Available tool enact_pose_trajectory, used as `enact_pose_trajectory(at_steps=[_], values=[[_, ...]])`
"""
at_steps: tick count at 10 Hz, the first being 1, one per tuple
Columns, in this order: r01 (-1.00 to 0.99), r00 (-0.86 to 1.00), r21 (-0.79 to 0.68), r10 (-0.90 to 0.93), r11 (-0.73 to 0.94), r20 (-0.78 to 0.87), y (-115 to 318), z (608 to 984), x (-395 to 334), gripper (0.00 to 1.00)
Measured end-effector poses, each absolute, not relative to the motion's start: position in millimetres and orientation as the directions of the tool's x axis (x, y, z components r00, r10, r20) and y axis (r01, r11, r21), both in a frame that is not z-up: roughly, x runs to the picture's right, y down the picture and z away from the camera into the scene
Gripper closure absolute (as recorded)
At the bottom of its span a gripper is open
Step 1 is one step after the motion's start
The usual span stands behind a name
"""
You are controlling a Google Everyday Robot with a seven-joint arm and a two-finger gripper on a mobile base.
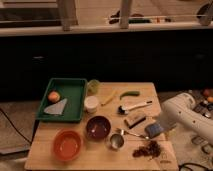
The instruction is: Place sponge in red bowl
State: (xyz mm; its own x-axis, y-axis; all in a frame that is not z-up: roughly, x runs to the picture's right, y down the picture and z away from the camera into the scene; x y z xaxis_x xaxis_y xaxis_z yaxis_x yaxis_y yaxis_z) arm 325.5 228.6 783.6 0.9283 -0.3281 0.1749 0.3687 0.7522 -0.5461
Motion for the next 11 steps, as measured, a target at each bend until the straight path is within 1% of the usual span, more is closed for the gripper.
enact_pose_trajectory(at_steps=[11], values=[[0.522, 0.849, -0.539, -0.461, 0.661, 0.257, 239, 790, 337, 0.2]])
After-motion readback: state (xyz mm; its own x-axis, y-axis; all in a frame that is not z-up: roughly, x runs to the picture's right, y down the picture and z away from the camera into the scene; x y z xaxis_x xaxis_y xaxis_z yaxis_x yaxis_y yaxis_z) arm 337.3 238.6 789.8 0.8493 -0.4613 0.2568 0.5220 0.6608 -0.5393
